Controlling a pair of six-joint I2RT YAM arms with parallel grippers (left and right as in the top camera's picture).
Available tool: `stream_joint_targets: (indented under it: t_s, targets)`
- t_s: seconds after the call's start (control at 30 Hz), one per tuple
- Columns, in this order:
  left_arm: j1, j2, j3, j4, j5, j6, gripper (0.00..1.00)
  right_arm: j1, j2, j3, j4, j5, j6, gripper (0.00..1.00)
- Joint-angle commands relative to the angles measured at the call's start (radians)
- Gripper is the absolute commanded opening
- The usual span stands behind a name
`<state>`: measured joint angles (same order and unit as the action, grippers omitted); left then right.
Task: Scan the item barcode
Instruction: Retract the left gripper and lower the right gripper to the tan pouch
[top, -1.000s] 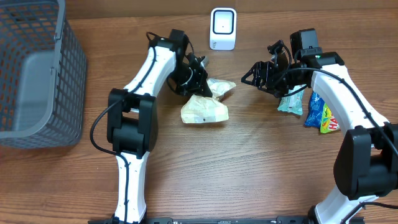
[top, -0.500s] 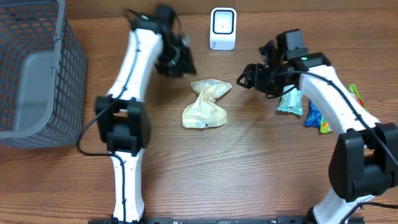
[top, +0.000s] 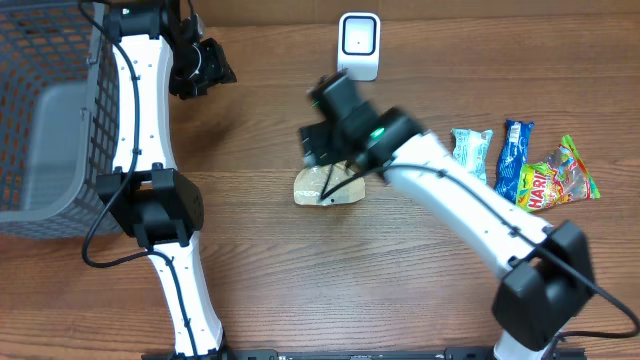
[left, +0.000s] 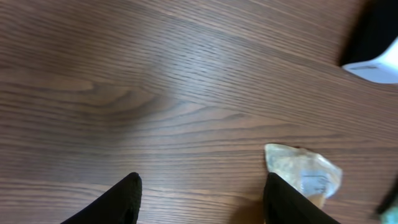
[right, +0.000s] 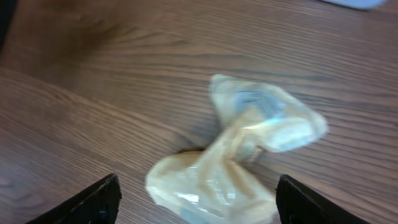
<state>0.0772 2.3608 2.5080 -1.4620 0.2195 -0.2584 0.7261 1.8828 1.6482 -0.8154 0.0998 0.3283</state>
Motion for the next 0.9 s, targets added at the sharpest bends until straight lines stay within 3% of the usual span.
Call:
stream_joint_targets:
  t_s: [0.0, 0.1, 0.43, 0.67, 0.87]
  targets:
    - [-0.004, 0.0, -0.016, 0.0, -0.094, -0.012, 0.55, 0.057, 0.066, 0.018, 0.017, 0.201, 0.013, 0.82]
    - [-0.004, 0.0, -0.018, 0.0, -0.1, -0.011, 0.55, 0.089, 0.125, 0.018, 0.024, 0.229, 0.006, 0.87]
    - [-0.004, 0.0, -0.018, 0.016, -0.101, -0.011, 0.58, 0.095, 0.27, 0.018, 0.009, 0.254, -0.053, 0.88]
    - [-0.005, 0.0, -0.018, 0.025, -0.1, -0.011, 0.61, 0.095, 0.312, 0.014, -0.006, 0.246, -0.052, 0.79]
    - [-0.005, 0.0, -0.018, 0.023, -0.1, -0.008, 0.62, 0.09, 0.367, 0.014, -0.044, 0.248, -0.068, 0.79]
